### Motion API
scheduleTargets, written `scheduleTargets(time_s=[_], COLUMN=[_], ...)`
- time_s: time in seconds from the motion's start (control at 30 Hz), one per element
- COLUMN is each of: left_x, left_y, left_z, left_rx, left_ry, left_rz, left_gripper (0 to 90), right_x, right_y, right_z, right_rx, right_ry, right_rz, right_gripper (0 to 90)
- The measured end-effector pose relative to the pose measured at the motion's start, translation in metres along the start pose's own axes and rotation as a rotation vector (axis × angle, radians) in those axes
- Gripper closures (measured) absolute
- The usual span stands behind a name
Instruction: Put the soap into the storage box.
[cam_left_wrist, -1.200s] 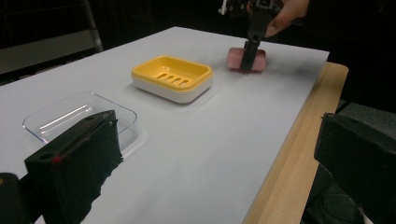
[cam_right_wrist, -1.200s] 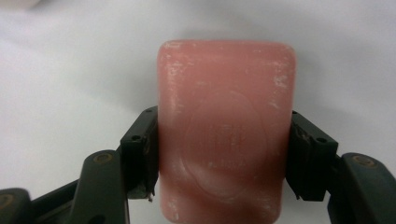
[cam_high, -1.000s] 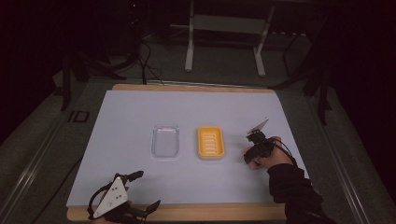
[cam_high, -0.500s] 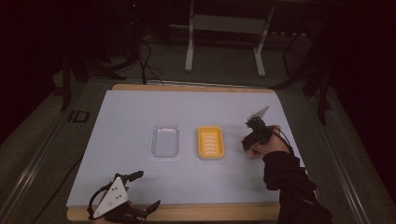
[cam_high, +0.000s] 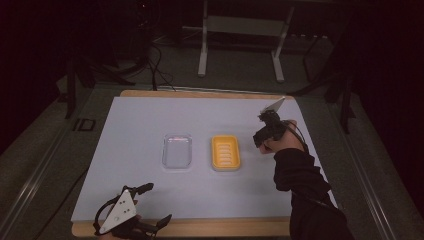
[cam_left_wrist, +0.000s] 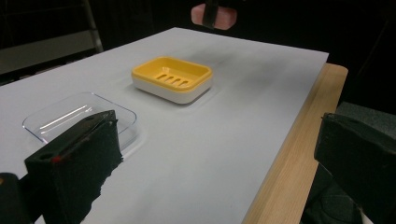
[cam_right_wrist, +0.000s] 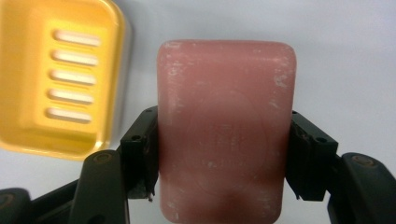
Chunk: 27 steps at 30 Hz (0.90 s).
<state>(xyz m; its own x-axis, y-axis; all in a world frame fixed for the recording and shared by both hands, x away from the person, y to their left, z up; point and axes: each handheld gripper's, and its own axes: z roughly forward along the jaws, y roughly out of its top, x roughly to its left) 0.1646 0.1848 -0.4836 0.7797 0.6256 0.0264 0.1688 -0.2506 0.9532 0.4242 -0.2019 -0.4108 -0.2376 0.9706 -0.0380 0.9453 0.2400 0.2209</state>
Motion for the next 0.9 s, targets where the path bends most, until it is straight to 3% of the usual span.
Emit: scheduleTargets(time_s=[0.33, 0.53, 0.9], left_x=[0.000, 0.000, -0.001], left_y=[0.000, 0.000, 0.001], left_z=[0.000, 0.000, -0.001], left_rx=[-0.004, -0.003, -0.011], left_ry=[-0.001, -0.001, -0.008], left_rz=[0.002, 0.004, 0.000], left_gripper=[0.8, 0.8, 0.8], right_x=[0.020, 0.040, 0.074], right_y=[0.014, 0.020, 0.026], right_z=[-0.019, -0.025, -0.017], right_rx=[-0.021, -0.032, -0.048], right_ry=[0.007, 0.002, 0.028], right_rz=[-0.002, -0.017, -0.006], right_gripper=[37.4, 37.4, 37.4])
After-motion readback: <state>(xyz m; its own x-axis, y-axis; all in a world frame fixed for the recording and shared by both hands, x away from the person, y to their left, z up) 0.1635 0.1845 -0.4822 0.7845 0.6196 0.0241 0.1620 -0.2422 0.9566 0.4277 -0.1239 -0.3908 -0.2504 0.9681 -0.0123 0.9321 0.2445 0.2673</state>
